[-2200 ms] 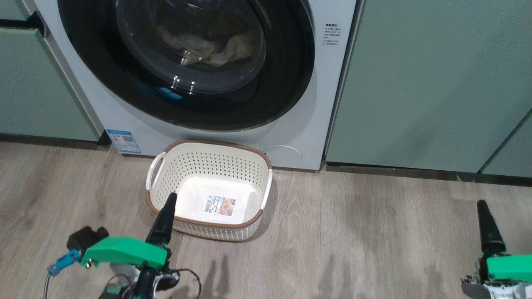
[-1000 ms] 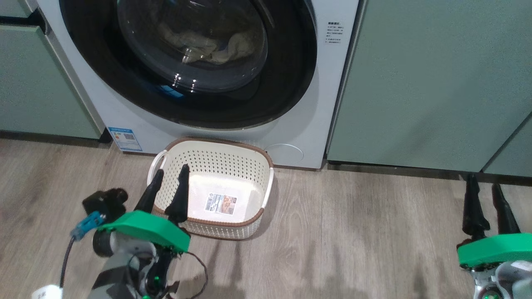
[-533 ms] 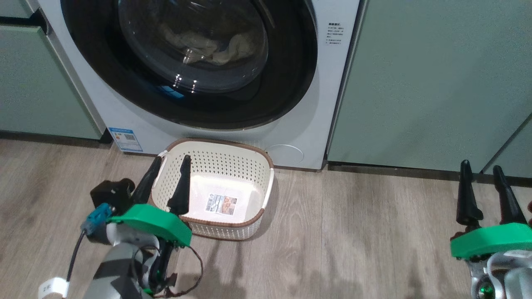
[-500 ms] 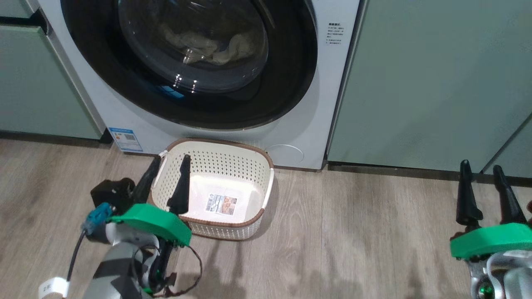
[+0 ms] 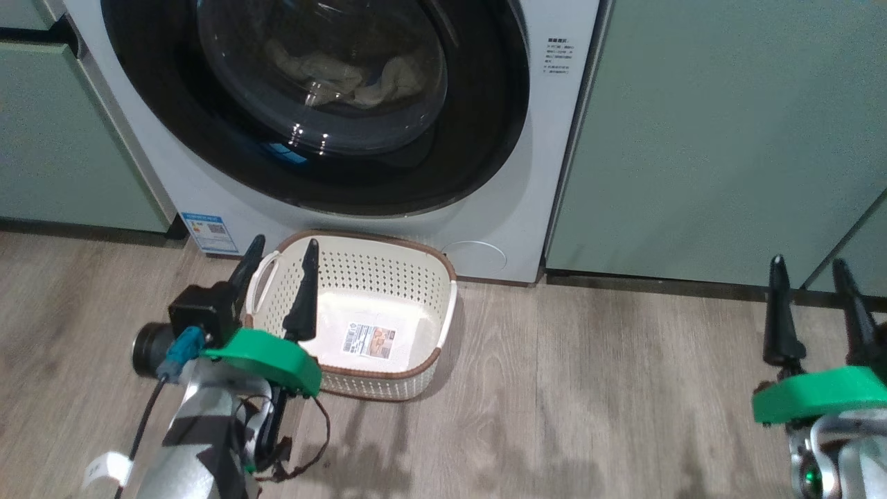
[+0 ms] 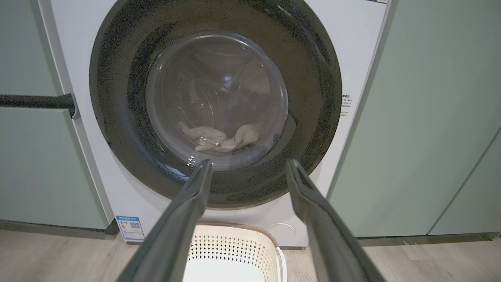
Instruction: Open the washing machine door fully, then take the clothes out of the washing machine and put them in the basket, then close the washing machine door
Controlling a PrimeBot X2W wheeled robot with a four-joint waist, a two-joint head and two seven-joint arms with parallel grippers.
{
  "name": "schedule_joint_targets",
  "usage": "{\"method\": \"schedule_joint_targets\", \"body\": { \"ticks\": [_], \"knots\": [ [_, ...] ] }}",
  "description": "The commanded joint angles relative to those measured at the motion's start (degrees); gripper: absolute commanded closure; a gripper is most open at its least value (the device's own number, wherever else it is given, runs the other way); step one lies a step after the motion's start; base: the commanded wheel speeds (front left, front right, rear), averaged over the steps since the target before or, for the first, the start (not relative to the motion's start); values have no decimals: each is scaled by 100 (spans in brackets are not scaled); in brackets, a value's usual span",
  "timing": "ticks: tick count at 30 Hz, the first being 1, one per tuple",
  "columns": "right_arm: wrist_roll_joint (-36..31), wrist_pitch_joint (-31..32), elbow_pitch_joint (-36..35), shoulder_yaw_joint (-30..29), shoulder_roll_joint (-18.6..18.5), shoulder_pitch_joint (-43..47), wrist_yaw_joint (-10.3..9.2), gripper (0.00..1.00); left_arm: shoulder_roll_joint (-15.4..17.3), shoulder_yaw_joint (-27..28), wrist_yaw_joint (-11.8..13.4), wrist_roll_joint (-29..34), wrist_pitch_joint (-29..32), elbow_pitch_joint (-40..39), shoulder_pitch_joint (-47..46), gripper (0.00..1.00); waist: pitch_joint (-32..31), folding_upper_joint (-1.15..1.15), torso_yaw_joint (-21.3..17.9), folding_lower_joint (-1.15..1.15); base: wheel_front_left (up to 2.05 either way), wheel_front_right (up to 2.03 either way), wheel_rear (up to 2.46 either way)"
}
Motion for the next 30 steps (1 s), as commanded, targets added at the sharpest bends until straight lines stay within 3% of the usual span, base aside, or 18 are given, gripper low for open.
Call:
{"method": "schedule_joint_targets", "body": {
  "ticks": [1,11,30],
  "knots": [
    [-179,-104,-239,95,-107,-399,-5,0,127,204,66,188,-90,-178,-390,0,2,0,3,0,0,0,0],
    [-582,-273,-240,22,-121,-498,-5,0,91,310,114,761,-259,-130,-530,0,11,0,22,0,0,0,0],
    [-335,-281,21,52,-121,-400,-5,0,-80,658,-13,565,-267,-52,-249,0,3,0,17,0,0,0,0]
  ]
}}
